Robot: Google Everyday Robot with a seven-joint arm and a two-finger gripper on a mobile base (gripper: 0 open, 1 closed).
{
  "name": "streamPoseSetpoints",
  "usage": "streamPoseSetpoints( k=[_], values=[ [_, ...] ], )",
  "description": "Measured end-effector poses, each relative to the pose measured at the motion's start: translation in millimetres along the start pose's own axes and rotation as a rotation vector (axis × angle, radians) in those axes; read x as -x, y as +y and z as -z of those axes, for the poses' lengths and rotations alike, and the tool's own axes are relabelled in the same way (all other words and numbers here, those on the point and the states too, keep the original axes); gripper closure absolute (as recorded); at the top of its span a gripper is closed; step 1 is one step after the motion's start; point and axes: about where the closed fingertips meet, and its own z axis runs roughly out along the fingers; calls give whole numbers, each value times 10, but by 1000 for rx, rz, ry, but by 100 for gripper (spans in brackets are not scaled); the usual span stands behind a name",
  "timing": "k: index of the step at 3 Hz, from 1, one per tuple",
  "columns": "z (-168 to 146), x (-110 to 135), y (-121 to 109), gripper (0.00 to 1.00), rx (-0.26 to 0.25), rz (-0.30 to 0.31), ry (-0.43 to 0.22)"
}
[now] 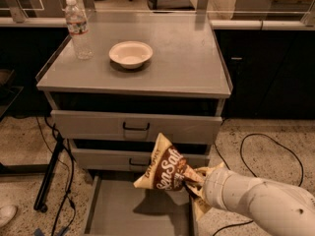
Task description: Pick brown chip bag from bottom drawer and place on counter
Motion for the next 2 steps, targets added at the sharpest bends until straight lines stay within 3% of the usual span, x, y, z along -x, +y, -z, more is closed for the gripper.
streamPoseSetpoints(
  k=[1,2],
  values=[
    [214,322,-159,100,-40,62,-30],
    [217,344,-139,100,-33,65,-36]
  ],
)
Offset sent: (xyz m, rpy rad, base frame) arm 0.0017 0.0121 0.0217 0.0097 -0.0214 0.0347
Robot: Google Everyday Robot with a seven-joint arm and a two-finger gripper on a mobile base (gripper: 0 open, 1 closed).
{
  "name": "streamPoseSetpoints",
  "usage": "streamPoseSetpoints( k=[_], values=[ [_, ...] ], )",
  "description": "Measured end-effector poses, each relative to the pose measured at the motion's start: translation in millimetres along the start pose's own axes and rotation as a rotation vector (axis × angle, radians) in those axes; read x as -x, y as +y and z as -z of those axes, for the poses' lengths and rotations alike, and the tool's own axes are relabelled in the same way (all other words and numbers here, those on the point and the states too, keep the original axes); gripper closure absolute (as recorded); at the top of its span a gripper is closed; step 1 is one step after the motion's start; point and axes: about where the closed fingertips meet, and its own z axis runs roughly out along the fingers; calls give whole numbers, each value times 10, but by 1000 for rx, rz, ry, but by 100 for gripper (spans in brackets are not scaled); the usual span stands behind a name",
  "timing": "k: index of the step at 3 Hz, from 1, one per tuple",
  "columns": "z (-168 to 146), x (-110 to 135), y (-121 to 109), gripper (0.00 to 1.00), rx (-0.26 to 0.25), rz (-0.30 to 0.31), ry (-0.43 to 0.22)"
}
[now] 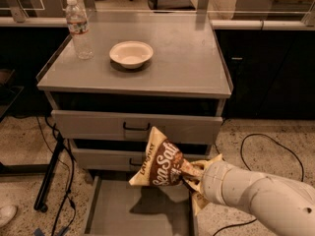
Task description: Pick brown chip bag from bottom drawer and place on counter
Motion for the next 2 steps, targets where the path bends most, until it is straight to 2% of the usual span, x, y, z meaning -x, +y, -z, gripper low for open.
streamPoseSetpoints(
  k=[1,2],
  values=[
    [40,106,-95,100,-21,0,-27],
    [148,290,-282,100,-66,29,-54]
  ],
)
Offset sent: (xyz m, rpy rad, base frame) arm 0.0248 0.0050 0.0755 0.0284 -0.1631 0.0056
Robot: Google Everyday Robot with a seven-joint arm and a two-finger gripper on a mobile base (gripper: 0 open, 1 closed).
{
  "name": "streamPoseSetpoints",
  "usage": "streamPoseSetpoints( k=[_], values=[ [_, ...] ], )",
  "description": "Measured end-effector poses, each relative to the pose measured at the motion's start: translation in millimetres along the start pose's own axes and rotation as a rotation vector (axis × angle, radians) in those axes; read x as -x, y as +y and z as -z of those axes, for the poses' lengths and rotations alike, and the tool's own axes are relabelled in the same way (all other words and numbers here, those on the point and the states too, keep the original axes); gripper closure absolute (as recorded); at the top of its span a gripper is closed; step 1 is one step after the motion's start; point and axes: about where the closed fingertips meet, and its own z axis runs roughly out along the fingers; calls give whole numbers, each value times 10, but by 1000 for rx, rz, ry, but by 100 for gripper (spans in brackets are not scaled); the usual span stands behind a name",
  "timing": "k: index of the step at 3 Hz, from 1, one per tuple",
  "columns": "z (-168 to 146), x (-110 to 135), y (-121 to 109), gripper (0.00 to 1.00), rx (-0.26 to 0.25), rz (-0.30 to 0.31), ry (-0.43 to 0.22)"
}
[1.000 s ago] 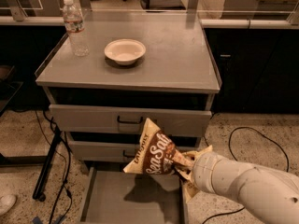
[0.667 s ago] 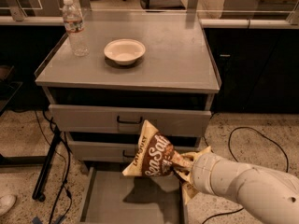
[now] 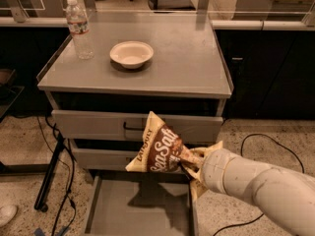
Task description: Pick brown chip bag from bottom drawer and place on counter
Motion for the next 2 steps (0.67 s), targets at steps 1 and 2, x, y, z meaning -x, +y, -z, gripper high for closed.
streamPoseSetpoints(
  k=[1,2],
  values=[
    [59,188,-197,100,-38,37,-17],
    [58,307,-375,100,-63,60,-28]
  ],
)
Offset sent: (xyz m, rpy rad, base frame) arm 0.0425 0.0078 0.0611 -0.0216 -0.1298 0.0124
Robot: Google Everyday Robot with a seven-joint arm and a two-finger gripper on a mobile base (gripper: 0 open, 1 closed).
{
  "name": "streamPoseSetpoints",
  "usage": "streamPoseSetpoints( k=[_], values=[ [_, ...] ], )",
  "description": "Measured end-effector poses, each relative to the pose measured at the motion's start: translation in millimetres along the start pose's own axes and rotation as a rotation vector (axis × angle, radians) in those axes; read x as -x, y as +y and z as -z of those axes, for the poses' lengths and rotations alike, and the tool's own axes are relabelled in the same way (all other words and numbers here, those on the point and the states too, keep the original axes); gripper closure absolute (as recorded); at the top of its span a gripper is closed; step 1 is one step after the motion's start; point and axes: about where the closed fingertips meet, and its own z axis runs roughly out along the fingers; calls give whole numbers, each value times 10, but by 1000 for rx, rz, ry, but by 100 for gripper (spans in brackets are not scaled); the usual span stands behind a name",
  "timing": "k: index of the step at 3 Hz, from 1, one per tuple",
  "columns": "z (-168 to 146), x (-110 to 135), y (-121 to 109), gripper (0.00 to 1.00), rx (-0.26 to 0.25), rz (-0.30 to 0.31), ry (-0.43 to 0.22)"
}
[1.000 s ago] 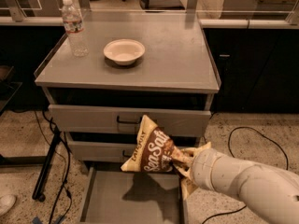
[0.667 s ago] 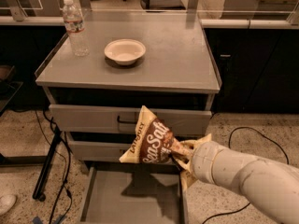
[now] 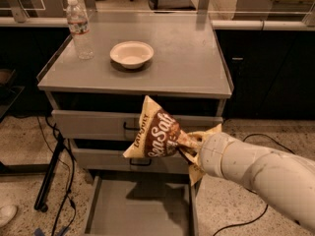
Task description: Pick brown chip bag from bottom drawer and place on counter
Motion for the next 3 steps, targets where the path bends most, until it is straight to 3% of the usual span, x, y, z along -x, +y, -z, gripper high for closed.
streamPoseSetpoints(
  k=[1,3],
  values=[
    [-2,6,-5,100,0,1,-1],
    [206,338,-678,100,-114,37,-35]
  ],
)
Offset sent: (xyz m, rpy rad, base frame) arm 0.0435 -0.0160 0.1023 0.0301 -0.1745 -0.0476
